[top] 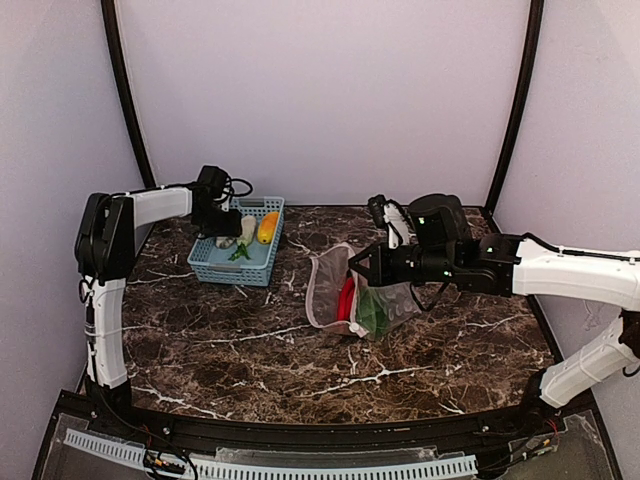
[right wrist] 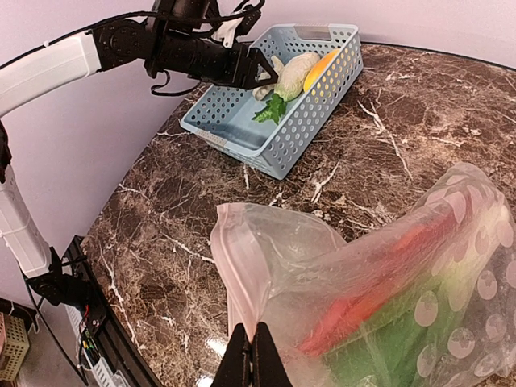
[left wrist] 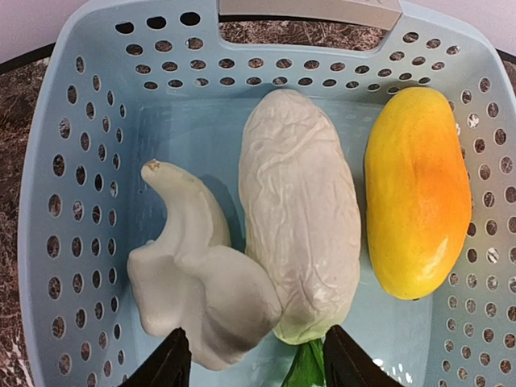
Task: Place the food in the zip-top bag and seal the zipper
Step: Pick up the fake vegetable from the bin.
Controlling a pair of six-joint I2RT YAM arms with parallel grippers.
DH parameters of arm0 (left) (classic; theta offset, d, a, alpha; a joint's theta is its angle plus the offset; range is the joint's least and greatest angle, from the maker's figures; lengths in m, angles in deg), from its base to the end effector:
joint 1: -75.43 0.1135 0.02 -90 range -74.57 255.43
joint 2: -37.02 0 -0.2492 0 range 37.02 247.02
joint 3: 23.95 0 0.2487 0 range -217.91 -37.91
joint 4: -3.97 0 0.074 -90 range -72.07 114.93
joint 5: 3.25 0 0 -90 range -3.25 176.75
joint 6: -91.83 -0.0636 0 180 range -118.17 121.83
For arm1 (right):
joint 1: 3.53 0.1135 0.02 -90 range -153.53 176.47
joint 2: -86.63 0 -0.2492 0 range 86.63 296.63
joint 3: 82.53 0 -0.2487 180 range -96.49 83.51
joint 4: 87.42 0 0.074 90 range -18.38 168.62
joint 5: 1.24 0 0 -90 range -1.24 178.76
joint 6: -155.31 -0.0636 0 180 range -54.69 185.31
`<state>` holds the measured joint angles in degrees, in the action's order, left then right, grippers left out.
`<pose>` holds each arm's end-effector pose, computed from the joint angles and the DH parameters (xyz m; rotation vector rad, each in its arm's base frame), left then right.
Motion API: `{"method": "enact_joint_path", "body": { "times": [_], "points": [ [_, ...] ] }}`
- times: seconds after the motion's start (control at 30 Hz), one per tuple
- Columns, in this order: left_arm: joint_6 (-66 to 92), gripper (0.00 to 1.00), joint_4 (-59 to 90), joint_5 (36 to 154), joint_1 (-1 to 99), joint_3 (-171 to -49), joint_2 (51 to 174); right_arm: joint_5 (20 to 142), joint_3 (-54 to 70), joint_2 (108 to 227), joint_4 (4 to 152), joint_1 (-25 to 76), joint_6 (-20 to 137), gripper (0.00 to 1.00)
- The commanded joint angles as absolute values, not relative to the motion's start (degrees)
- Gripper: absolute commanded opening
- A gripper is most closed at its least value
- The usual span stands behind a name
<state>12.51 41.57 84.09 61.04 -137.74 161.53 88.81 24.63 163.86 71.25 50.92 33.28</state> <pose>0.4821 -0.1207 0.1699 0.0569 2.4174 -0.1450 0.1959 0.2740 0.2778 -0.4182 2.1133 0.9265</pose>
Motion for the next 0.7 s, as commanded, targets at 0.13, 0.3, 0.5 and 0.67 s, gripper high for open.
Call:
{"method": "enact_joint_path", "body": {
  "times": [0.13,0.3,0.5,0.67],
  "points": [
    [9.93,0.54,44.98,80.49,61.80,-141.76,165.63,90.19,24.56,162.81,71.07,51.51,32.88,0.00],
    [9.49,0.47,44.91,79.28,62.20,-142.95,166.83,90.49,24.70,162.94,70.89,51.50,32.84,0.00],
    [8.39,0.39,44.91,78.46,62.49,-144.39,167.85,90.22,24.37,163.52,70.91,51.49,32.78,0.00],
    [7.69,0.30,45.07,77.84,62.55,-145.88,168.35,90.16,24.19,164.04,70.85,51.50,32.79,0.00]
  ]
}}
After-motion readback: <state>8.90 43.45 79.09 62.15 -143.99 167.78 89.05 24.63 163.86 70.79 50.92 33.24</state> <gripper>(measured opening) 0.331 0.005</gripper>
